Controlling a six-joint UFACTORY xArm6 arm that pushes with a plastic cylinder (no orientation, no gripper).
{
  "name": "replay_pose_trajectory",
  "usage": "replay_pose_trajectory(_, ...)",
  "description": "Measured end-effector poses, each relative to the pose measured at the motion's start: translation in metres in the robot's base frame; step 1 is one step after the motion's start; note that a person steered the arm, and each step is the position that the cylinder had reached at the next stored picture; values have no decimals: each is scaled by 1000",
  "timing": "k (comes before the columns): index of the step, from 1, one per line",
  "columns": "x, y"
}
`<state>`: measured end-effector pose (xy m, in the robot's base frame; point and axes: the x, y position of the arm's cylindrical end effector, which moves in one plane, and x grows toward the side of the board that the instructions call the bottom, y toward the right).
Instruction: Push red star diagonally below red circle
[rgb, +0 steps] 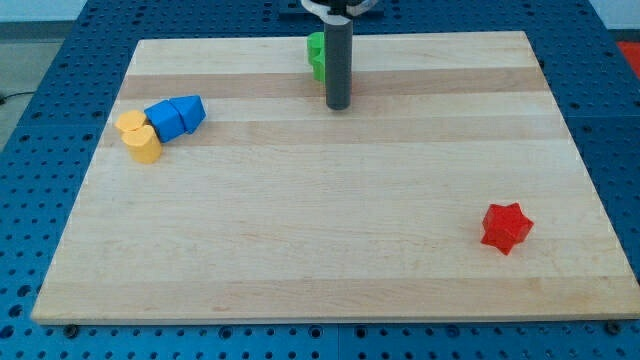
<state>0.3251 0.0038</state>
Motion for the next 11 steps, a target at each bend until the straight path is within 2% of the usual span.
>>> replay_pose_trajectory(1,-7,6)
replay_pose_trajectory(2,34,124)
replay_pose_trajectory(3,128,207)
replay_pose_trajectory(4,204,244)
replay_pose_trajectory(5,214,166)
replay_pose_trajectory(6,156,101)
replay_pose_trajectory(7,182,86)
replay_pose_trajectory(9,186,208)
replay_pose_trajectory(10,237,204)
replay_pose_trajectory(11,264,114)
